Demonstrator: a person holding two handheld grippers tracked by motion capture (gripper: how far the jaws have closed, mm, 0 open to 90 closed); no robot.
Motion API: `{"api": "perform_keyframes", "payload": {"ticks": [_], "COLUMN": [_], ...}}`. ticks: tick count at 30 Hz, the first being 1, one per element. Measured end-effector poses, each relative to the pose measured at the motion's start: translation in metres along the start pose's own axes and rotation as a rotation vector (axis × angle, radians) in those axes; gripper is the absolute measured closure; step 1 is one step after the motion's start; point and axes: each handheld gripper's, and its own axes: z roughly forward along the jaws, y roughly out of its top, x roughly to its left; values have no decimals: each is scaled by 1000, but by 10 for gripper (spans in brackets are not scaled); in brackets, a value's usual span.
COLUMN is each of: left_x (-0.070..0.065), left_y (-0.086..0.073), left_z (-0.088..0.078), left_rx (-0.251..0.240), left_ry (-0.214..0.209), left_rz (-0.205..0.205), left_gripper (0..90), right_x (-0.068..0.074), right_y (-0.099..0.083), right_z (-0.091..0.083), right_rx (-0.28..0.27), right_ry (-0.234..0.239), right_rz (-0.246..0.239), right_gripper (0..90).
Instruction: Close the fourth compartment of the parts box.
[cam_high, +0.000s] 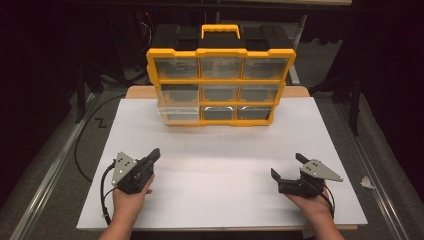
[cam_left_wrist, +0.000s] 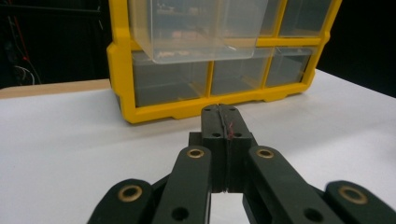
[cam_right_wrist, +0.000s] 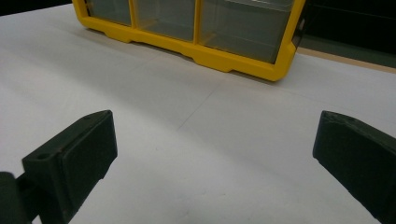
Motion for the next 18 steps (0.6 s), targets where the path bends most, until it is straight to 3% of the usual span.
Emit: {"api": "perform_keyframes", "payload": {"ticks": [5,9,18], "left_x": [-5,-10,-20], "left_y": [9,14,22], "left_z": [8,16,34], "left_rx": [-3,1,3], "left_ry": [5,9,12], "left_rz": [-2,24,20], "left_gripper": [897,897,898], "right_x": [0,0,0], "right_y": [-1,-1,-1], "right_z": [0,1,1], "right_rx": [-1,-1,-2], "right_ry": [7,9,11], "right_rz": [1,2,6], "right_gripper": [11,11,11]}}
